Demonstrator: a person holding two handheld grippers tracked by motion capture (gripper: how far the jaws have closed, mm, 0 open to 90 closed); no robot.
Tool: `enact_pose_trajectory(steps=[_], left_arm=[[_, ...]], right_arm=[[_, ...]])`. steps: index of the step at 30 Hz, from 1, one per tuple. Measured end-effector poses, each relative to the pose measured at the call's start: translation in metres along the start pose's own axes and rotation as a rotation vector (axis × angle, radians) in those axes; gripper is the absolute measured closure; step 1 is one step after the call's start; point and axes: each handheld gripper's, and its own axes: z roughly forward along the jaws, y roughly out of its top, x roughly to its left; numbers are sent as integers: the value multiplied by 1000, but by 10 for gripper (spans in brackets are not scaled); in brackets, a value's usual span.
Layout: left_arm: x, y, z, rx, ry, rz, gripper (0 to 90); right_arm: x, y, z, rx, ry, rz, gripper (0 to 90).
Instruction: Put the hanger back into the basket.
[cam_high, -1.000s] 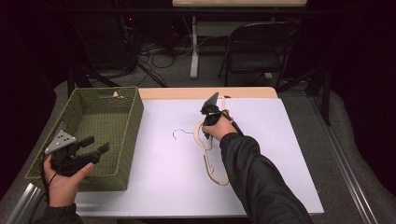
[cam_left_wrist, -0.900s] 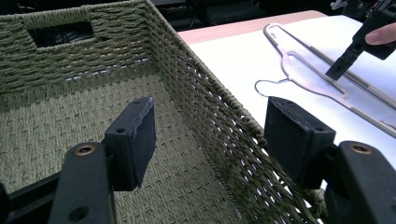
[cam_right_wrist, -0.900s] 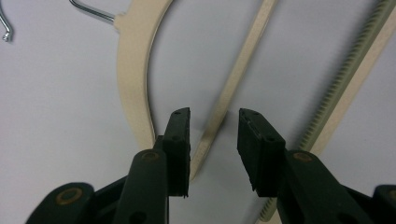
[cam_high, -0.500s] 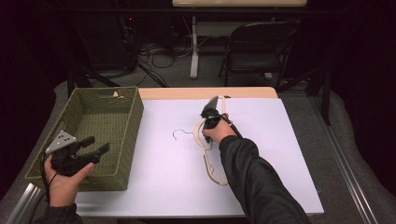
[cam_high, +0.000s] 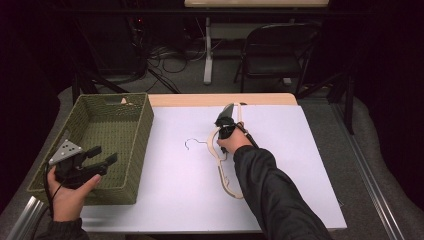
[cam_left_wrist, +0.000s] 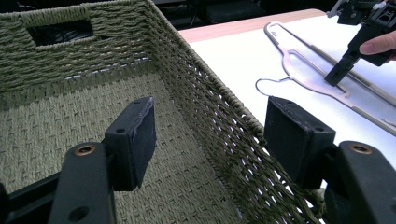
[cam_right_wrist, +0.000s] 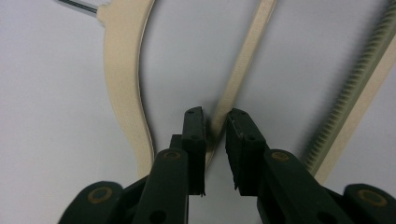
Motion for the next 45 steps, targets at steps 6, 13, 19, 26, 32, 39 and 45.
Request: enact_pose_trajectory(steps=[6,13,19,26,32,39,45], left_arm=[[0,0,-2,-4,3,-1,342],[-4,2,-2,-8,-4,10,343],[-13,6,-2,-16,-22,37,344],[-29,11,-3,-24,-63,75,344],[-45,14,0,-33,-109,106,347],[-78,16,12,-26,-229,151,353],[-108,8,37,11,-326,199,363]], right_arm=[[-8,-1,-4,44,-8,3,852],[-13,-7,-6,22,14,-23,857],[-17,-12,-13,24,39,-68,858],[-20,-29,-31,48,78,-144,859],[-22,-46,-46,62,119,-248,858],[-18,-78,-63,47,166,-423,858],[-19,-96,-73,36,196,-600,858]])
